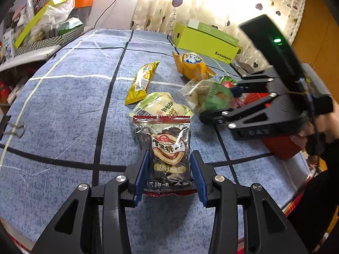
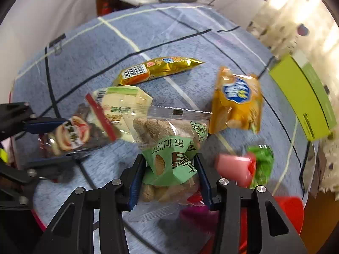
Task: Organize snacks
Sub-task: 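Release the peanut bag into the bowl with the right tool while the left carries the packet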
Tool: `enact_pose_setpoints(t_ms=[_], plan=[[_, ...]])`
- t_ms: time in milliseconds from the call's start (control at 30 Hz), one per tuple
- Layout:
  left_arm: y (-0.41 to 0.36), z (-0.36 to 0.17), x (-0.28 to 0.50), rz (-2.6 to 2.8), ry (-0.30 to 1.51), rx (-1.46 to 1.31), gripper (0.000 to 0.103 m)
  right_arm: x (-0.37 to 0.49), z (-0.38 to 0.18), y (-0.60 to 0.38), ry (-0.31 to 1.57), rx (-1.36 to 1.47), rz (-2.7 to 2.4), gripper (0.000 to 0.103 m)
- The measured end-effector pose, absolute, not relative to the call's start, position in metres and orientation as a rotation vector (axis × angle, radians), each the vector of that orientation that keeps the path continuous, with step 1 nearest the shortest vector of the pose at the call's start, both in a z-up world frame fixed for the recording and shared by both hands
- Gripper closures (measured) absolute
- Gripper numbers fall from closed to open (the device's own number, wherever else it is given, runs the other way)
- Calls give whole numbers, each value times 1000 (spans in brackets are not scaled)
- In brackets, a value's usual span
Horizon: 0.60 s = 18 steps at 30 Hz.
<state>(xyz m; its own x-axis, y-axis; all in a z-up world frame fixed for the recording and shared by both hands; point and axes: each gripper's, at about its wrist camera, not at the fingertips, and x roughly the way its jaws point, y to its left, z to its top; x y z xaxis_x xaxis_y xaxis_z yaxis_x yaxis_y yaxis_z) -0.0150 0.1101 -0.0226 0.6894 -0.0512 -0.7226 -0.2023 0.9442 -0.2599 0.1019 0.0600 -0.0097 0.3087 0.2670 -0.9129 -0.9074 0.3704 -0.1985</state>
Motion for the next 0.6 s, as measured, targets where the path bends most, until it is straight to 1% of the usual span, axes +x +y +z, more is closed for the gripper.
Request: enact_pose_setpoints(t_ms=[100,233,400,600], plan=[[110,-27,-10,93,825,-321,55,95,4,47,910,-785,886,58],[108,-28,-9,112,832,-326,55,86,23,28,880,-700,877,58],[103,-22,-12,138,828,-309,64,81,36,9,854,-616,870,58],[99,-15,-16,160,829,-293,67,74,44,-6,824,-556,859,58]])
